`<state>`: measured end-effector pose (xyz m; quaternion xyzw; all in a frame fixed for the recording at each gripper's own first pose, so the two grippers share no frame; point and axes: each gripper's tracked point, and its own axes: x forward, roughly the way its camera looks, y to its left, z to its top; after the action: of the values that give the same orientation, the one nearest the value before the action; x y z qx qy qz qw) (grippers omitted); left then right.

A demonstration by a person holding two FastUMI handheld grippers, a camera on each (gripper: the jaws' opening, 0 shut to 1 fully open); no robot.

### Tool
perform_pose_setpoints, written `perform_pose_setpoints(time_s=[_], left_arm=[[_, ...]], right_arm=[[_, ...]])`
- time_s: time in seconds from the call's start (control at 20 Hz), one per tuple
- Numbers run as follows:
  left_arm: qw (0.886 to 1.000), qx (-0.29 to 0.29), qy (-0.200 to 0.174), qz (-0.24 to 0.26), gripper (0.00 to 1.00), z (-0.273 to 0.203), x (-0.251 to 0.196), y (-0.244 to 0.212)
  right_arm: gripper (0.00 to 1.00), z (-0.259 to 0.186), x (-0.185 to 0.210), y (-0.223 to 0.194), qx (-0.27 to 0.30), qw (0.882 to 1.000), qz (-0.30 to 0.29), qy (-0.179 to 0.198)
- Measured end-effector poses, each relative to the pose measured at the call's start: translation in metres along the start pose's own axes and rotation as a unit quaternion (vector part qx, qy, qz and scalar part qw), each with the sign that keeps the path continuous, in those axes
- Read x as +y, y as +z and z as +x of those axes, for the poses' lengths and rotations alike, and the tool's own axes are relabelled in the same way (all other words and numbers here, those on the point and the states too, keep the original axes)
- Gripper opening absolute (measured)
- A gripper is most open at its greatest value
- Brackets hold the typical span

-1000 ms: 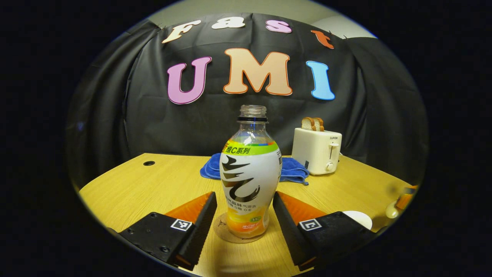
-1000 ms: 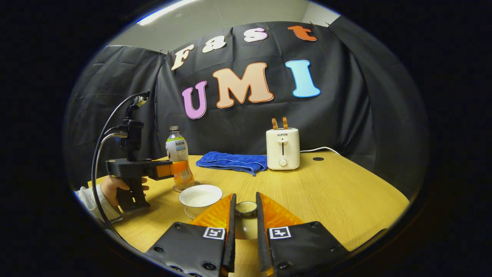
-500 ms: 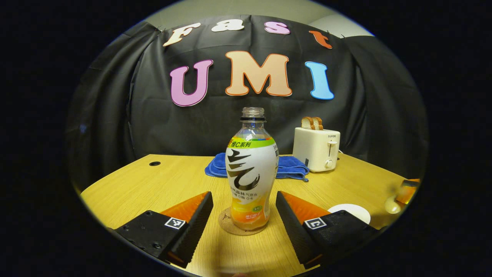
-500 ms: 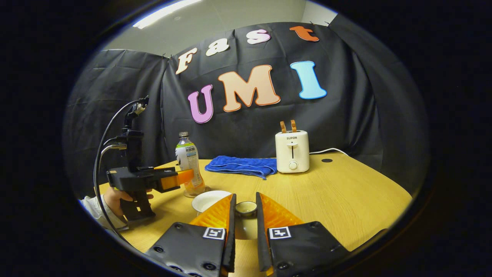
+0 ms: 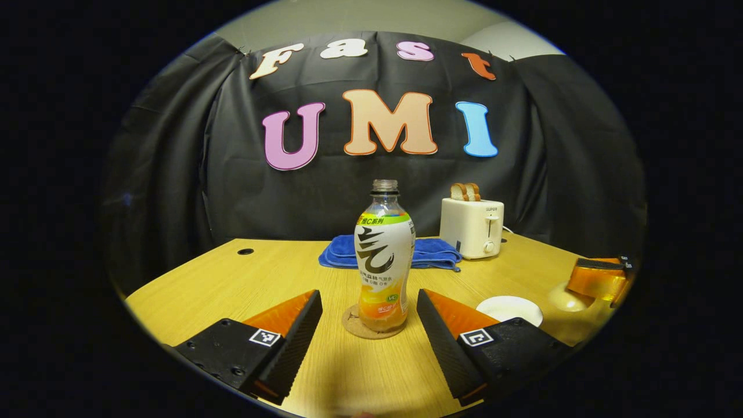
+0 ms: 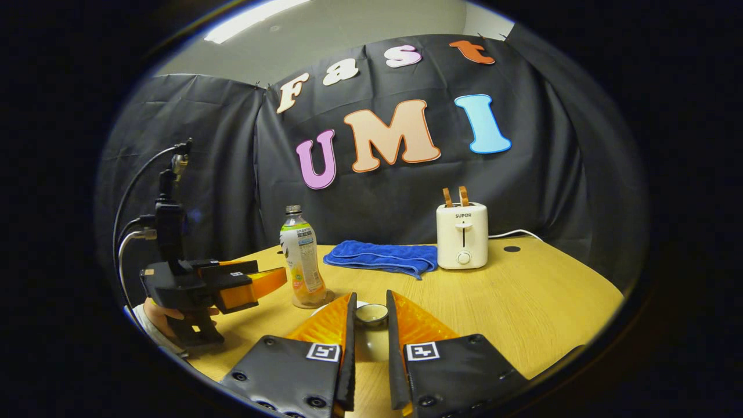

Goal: Open the teacup lid with one hand, grasp the water bottle and pour water into the teacup with the other hand; after pouring, place the water bottle on the coaster and then close the teacup lid.

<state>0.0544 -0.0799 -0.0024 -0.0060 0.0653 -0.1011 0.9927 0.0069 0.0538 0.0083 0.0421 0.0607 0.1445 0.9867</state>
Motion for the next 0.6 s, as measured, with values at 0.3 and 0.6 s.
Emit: perform_pose_setpoints(time_s=[0.3, 0.6], left_arm=[[1.0, -0.003, 0.0, -0.005, 0.95, -0.022, 0.003, -0.001], [1.0, -0.019, 0.002, -0.001, 0.95, -0.041, 0.005, 0.008]], right_arm=[[0.26, 0.021, 0.015, 0.001, 0.002, 1.0, 0.001, 0.01], [0.27, 0.039, 0.025, -0.01, 0.018, 1.0, 0.005, 0.016]])
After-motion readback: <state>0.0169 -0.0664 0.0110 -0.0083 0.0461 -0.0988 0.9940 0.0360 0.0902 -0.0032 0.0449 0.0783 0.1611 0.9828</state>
